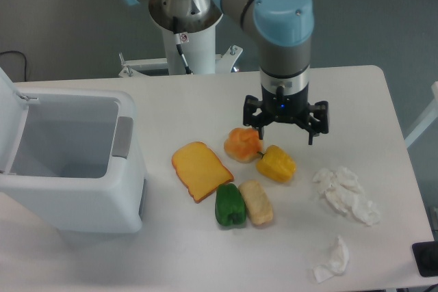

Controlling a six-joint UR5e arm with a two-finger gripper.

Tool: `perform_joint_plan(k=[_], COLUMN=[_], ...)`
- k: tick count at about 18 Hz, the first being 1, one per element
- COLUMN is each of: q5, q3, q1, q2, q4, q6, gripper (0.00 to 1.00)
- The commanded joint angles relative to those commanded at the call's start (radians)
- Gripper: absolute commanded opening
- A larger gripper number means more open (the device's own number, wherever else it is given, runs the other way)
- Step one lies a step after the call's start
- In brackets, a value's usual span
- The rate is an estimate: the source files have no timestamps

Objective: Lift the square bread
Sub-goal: 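Move the gripper over the small pale bread roll and lower it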

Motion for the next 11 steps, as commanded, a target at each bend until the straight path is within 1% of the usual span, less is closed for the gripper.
perform_joint_plan(k=[1, 4, 6, 8, 10, 11], q5=[0.003, 0.003, 0.0, 0.002, 0.008, 0.005], q3=[-0.006, 0.002, -0.003, -0.015, -0.035, -0.046], q1=[0.0, -0.002, -0.002, 0.0, 0.0, -0.002], q2=[-0.003, -0.021, -0.035, -0.061, -0.078, -0.081], q4=[0.003, 0.006, 0.026, 0.055, 0.067, 0.069], q6=[0.011, 0.008, 0.002, 0.003, -0.03, -0.075], gripper=[1.0, 1.0, 1.0, 1.0, 1.0, 1.0])
